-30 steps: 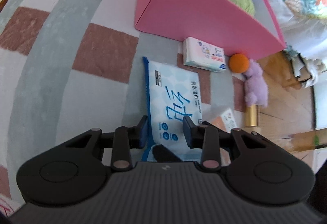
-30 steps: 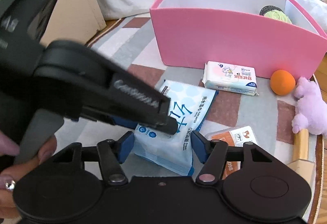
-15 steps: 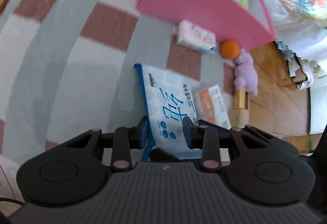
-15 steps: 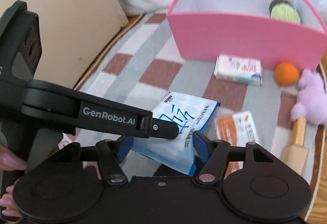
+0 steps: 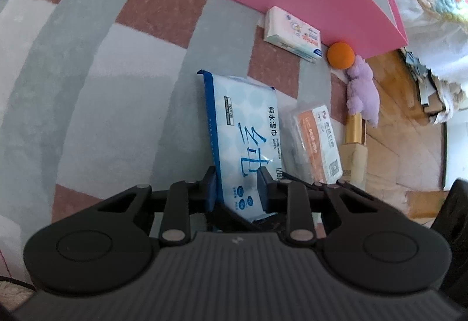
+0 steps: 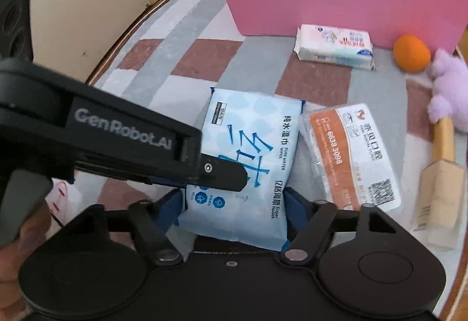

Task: Organize objects
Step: 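Carry the wet-wipe pack with the left tool into the pink box and release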

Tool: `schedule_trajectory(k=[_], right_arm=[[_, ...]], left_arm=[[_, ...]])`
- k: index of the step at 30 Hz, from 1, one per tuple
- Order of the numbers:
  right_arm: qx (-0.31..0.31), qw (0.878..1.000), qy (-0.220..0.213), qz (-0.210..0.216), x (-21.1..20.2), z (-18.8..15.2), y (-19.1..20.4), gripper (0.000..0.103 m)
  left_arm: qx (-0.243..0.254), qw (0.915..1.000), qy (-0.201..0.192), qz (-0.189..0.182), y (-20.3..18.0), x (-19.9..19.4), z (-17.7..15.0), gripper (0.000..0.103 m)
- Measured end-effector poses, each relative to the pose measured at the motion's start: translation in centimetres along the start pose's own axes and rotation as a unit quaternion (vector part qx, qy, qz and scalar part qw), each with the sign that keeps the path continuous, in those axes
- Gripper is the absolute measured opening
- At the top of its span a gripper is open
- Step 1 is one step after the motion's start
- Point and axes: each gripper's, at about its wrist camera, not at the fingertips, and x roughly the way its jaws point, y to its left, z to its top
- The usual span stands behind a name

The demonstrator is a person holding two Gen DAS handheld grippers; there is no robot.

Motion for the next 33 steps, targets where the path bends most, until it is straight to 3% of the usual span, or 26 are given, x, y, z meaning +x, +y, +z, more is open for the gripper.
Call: schedule_trajectory(k=[8, 18, 28, 33], right_arm=[[-0.011, 1.0, -0.015, 0.006, -3.3, 1.1, 0.5, 0.068], [-0.033, 0.999, -0.036, 0.006, -10.6, 4.4, 2.0, 0.068], [-0.076, 0.992, -0.092, -0.026, -15.9, 10.4, 2.1, 0.068], [-0.095, 0.986, -0.126, -0.054, -16.3, 14.1, 0.6, 0.068]], left_arm=[[0.047, 0.9983, -0.035, 0.002, -2.9, -3.8, -0.9, 0.027], [0.095, 0.9933, -0.067, 0.003, -7.7, -10.9, 0.8, 0.027], [0.136, 0.9842, -0.113, -0.01, -12.6, -15.4, 6.1, 0.027], [0.11, 0.9856, -0.126, -0.021, -14.4, -14.9, 10.7, 0.027]])
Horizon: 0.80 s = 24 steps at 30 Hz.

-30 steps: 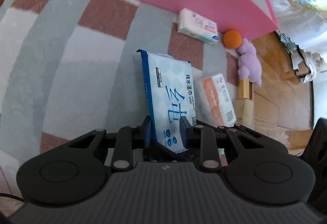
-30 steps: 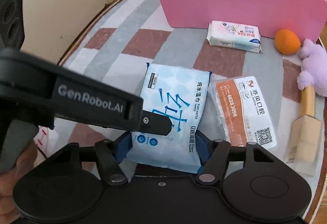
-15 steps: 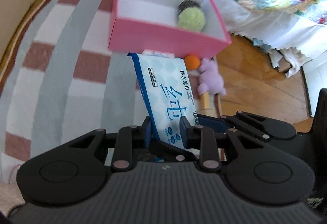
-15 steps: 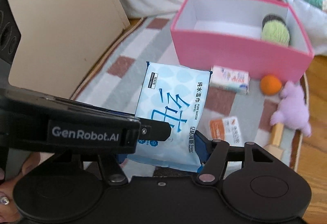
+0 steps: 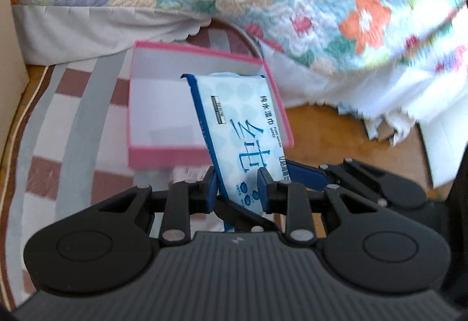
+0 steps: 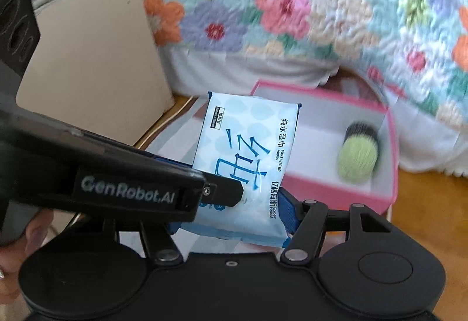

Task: Organize objects
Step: 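Carry the wet-wipe pack with the left tool into the pink box and release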

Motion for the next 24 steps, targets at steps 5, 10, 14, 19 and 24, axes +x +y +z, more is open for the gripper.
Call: schedule_trajectory(k=[5, 10, 14, 19, 24], right_arm=[[0.0, 1.0, -0.012, -0.015, 2.7, 3.3, -3.4, 0.068], [0.018, 1.0, -0.018, -0.012, 6.7, 4.9, -7.1, 0.068], [0.053, 0.998, -0.011, 0.007, 10.3, 4.2, -10.4, 0.068], [0.101, 0.994, 0.023, 0.024, 15.4, 3.6, -13.4, 0.068], [0.118, 0.99, 0.067, 0.024, 20.0, 3.5, -14.8, 0.068]], left_arm=[[-0.017, 0.9999, -0.003, 0.001, 0.0, 3.9, 4.3, 0.027], [-0.029, 0.9995, 0.009, -0.006, 1.2, 9.3, 7.1, 0.027], [-0.033, 0.999, 0.031, 0.0, 2.0, 14.0, 8.0, 0.027], [-0.051, 0.9972, 0.054, 0.009, 3.7, 19.5, 8.6, 0.027], [-0.072, 0.9947, 0.066, 0.032, 5.4, 23.7, 9.0, 0.027]])
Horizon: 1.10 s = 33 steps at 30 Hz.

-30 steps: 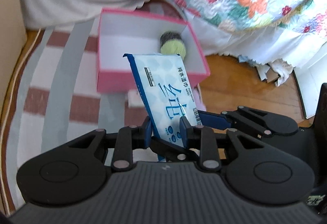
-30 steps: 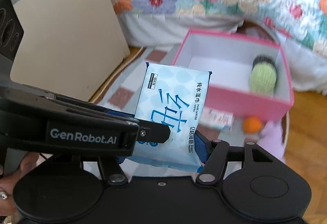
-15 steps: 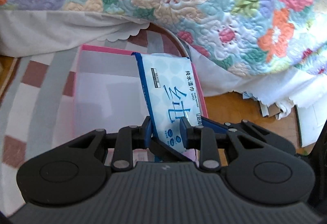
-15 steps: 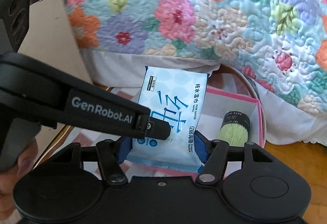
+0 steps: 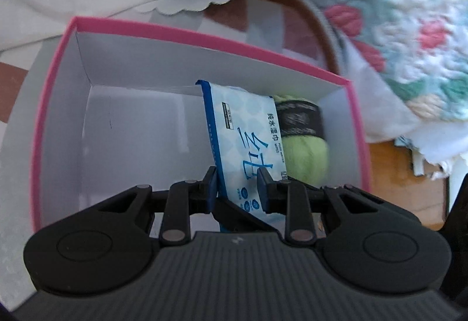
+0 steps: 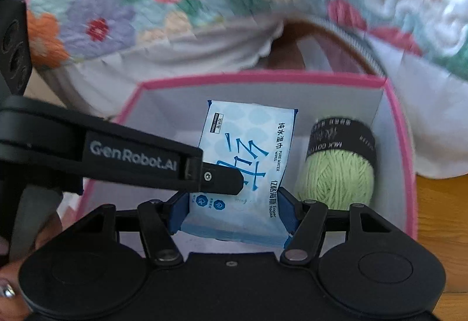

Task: Organize objects
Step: 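Carry the wet-wipe pack with the left tool into the pink box and release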

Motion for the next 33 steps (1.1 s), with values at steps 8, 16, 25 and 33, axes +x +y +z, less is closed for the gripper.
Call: schedule_trajectory(k=[8, 16, 25, 33], right_arm=[[0.006, 0.999, 0.042, -0.026, 3.9, 0.9, -1.8, 0.07], [0.058, 0.998, -0.002, 0.0, -1.1, -1.8, -2.2, 0.075], [0.037, 0.998, -0.032, -0.028, -10.2, -5.0, 0.9, 0.075], [0.06, 0.998, -0.01, 0.009, -17.0, -5.6, 3.6, 0.075]], left_arm=[[-0.031, 0.9994, 0.003, 0.015, 1.6, 2.5, 0.6, 0.028], [0.073, 0.9959, -0.018, 0.049, 0.2, -2.0, -2.1, 0.033], [0.106, 0.9921, -0.026, 0.061, -1.4, -10.8, -5.9, 0.046], [0.159, 0.9869, 0.023, 0.017, -3.8, -17.3, -8.7, 0.052]])
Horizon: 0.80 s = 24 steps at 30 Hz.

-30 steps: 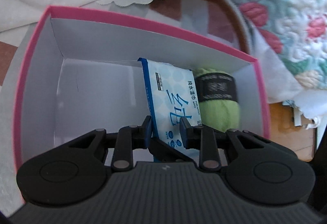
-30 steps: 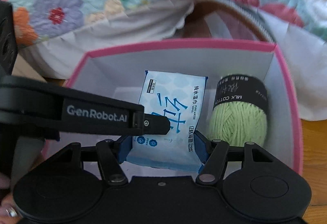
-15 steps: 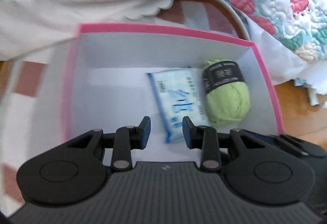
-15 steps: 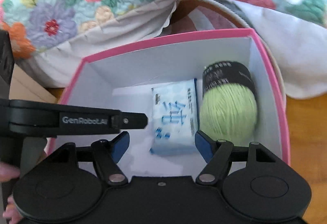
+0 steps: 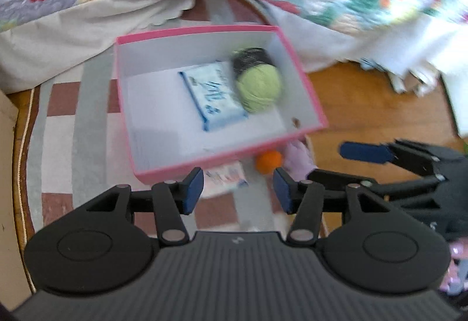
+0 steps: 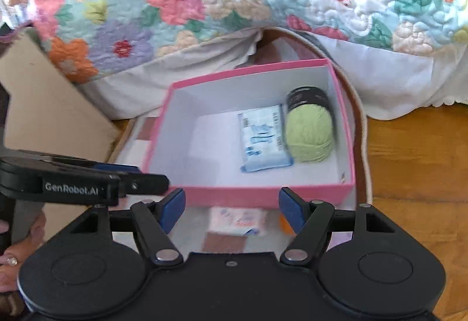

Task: Organize objects
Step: 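Carry the wet-wipe pack with the left tool into the pink box and release, then move the left tool to the orange-labelled dental box and grasp it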

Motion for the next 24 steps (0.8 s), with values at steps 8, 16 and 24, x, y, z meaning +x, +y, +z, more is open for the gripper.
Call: schedule_trajectory(k=[8, 16, 24], right_arm=[[-0.037, 0.999, 0.004, 0.037, -5.8, -2.8, 2.7, 0.075], [-0.092, 0.994, 0.006, 0.054, -8.7, -7.8, 4.7, 0.076], [-0.106, 0.993, 0.01, 0.058, -7.3, -11.3, 4.5, 0.084]], left_arm=[[0.054, 0.998, -0.027, 0.016, -2.1, -6.1, -2.9, 0.063], [0.077, 0.9968, -0.021, 0.003, -2.4, -7.1, -6.8, 0.068], [0.083, 0.9965, -0.001, 0.0, -1.9, -3.7, -9.3, 0.077]])
